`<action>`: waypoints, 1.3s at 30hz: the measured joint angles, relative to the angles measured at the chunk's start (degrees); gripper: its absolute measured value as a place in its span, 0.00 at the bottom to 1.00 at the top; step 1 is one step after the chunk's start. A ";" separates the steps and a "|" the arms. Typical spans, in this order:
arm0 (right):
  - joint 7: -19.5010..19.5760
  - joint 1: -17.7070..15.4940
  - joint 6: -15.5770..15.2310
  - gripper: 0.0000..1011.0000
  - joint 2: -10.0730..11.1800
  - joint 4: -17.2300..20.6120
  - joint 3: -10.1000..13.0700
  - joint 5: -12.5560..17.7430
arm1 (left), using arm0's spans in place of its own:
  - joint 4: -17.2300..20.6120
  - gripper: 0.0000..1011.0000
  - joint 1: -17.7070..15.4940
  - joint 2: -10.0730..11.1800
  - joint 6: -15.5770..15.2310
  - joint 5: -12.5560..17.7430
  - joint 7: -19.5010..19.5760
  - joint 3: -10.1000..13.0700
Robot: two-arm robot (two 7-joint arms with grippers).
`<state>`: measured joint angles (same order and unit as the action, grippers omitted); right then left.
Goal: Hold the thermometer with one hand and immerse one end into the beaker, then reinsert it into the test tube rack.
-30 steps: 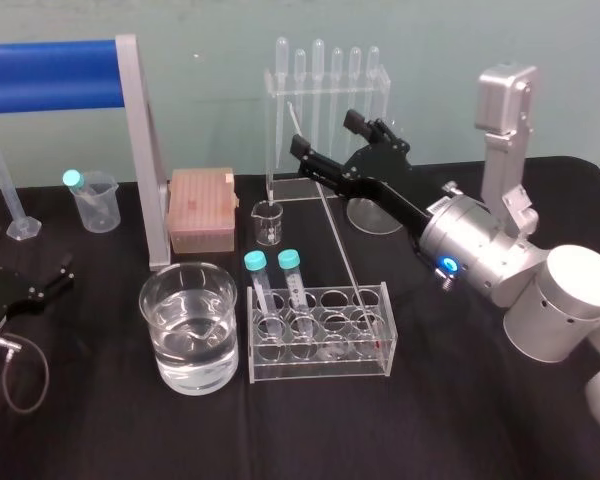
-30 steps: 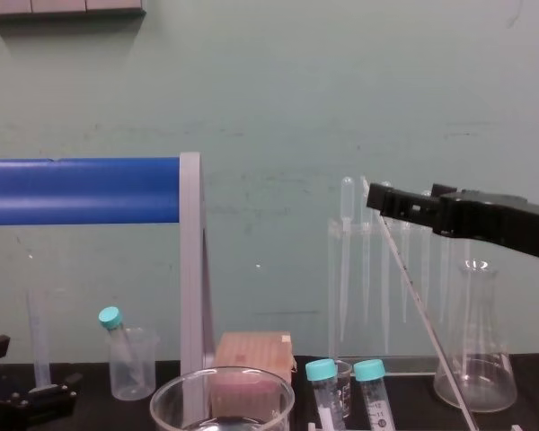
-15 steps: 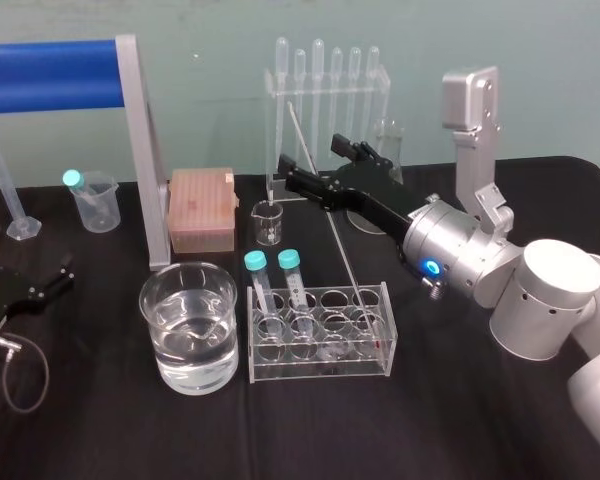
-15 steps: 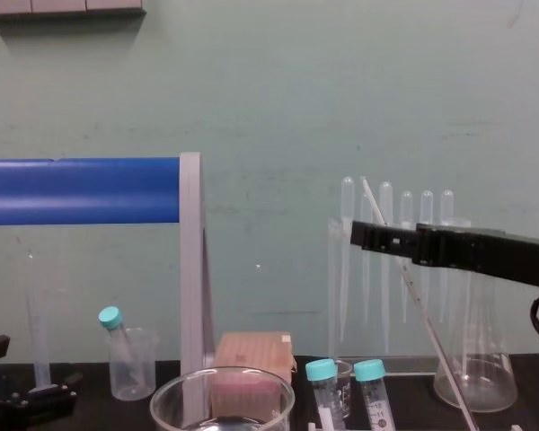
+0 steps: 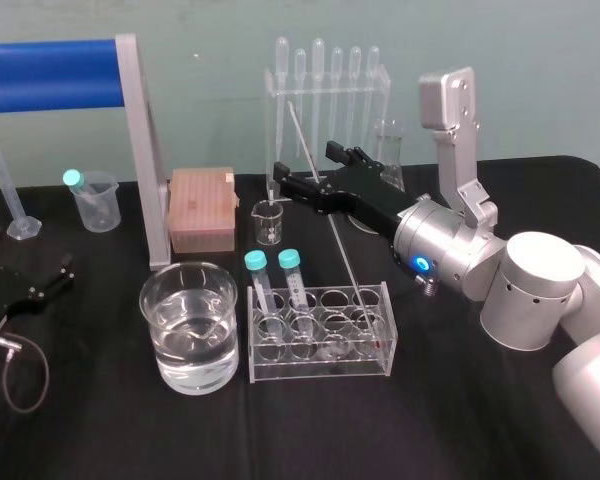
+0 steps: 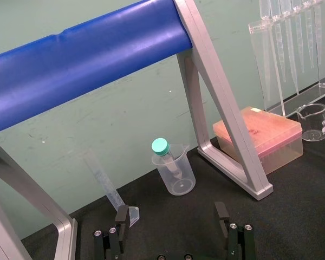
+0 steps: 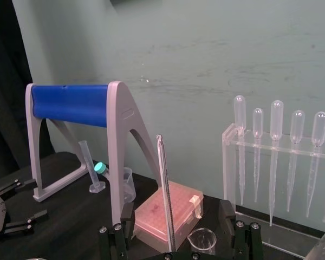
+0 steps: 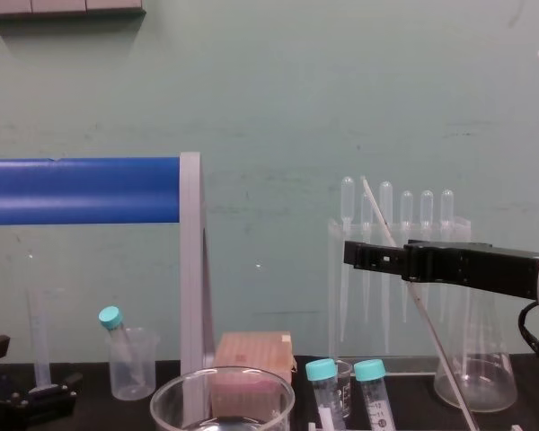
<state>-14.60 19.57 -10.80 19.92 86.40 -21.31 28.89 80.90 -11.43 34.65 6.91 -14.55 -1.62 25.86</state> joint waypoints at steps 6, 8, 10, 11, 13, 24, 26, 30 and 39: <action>-0.71 0.44 -0.49 0.99 -0.40 -0.55 0.07 -0.76 | 0.00 1.00 0.00 0.00 0.00 0.00 0.00 0.00; -0.97 0.54 -0.68 0.99 -0.51 -0.64 0.12 -1.01 | 0.00 1.00 0.00 0.00 0.00 0.00 0.00 0.00; -1.17 0.63 -0.79 0.99 -0.58 -0.77 0.12 -1.13 | 0.00 1.00 0.00 0.00 0.00 0.00 0.00 0.00; -1.36 0.73 -0.88 0.99 -0.62 -0.89 0.13 -1.30 | 0.00 1.00 0.00 0.00 0.00 0.00 0.00 0.00; -1.61 0.81 -0.98 0.99 -0.64 -1.02 0.12 -1.42 | 0.00 1.00 0.00 0.00 0.00 0.00 0.00 0.00; -2.05 0.91 -0.98 0.99 -0.69 -1.19 0.10 -1.88 | 0.00 1.00 0.00 0.00 0.00 0.00 0.00 0.00; -2.05 0.92 -0.97 0.99 -0.68 -1.19 0.10 -1.86 | 0.00 1.00 0.00 0.00 0.00 0.00 0.00 0.00; -2.05 0.91 -0.95 0.99 -0.67 -1.19 0.11 -1.84 | 0.00 1.00 0.00 0.00 0.00 0.00 0.00 0.00; -2.02 0.88 -0.92 0.94 -0.66 -1.18 0.11 -1.78 | 0.00 1.00 0.00 0.00 0.00 0.00 0.00 0.00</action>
<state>-16.62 20.45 -11.71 19.26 85.22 -21.20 27.12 80.90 -11.43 34.65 6.91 -14.55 -1.62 25.86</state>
